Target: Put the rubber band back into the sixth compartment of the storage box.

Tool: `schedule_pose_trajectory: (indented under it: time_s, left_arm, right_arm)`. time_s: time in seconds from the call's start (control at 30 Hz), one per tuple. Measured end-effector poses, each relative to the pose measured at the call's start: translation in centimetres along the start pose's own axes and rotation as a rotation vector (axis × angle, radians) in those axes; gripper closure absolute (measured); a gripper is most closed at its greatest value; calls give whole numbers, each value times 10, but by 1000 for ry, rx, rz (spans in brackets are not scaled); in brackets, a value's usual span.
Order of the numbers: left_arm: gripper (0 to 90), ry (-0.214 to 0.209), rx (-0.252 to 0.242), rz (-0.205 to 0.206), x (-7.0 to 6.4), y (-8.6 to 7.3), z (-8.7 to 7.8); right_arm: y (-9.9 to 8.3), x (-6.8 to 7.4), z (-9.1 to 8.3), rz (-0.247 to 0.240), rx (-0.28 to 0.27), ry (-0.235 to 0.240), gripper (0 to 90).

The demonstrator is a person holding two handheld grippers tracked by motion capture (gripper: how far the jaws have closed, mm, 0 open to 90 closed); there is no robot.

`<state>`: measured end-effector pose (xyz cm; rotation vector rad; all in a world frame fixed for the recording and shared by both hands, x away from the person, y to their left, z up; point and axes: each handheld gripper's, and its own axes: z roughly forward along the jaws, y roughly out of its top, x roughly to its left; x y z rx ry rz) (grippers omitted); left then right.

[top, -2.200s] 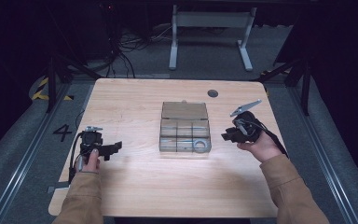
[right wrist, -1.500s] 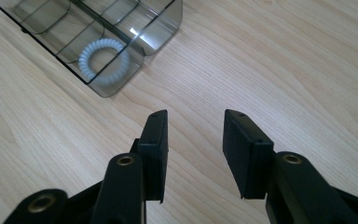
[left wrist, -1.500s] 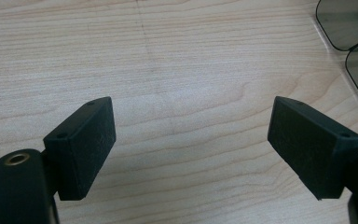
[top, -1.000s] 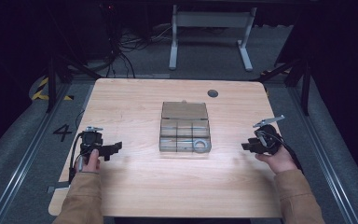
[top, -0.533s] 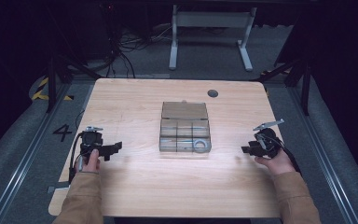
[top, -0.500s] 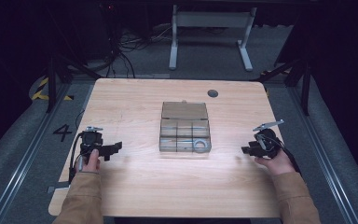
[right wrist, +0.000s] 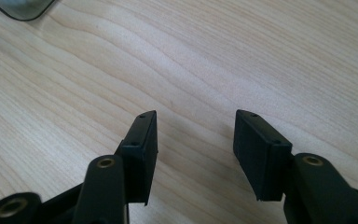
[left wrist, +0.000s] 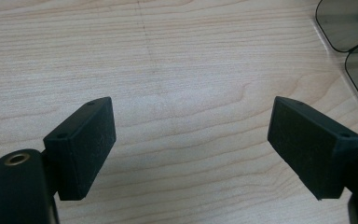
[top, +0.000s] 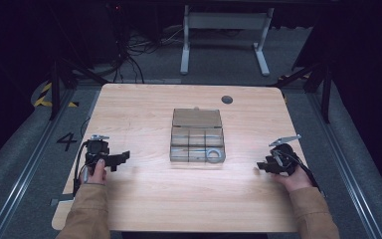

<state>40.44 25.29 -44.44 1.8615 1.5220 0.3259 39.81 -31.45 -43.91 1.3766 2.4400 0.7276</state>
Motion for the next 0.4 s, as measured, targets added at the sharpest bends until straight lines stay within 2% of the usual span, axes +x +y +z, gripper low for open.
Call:
schedule_pose_trajectory:
  time_s: [0.23, 0.4]
  left_arm:
    - [159, -1, 0, 1, 0, 0, 0]
    - [159, -1, 0, 2, 0, 0, 0]
  right_arm:
    - [-3, 4, 2, -21, -16, -16, 485]
    - [-2, 7, 1, -53, -44, -26, 474]
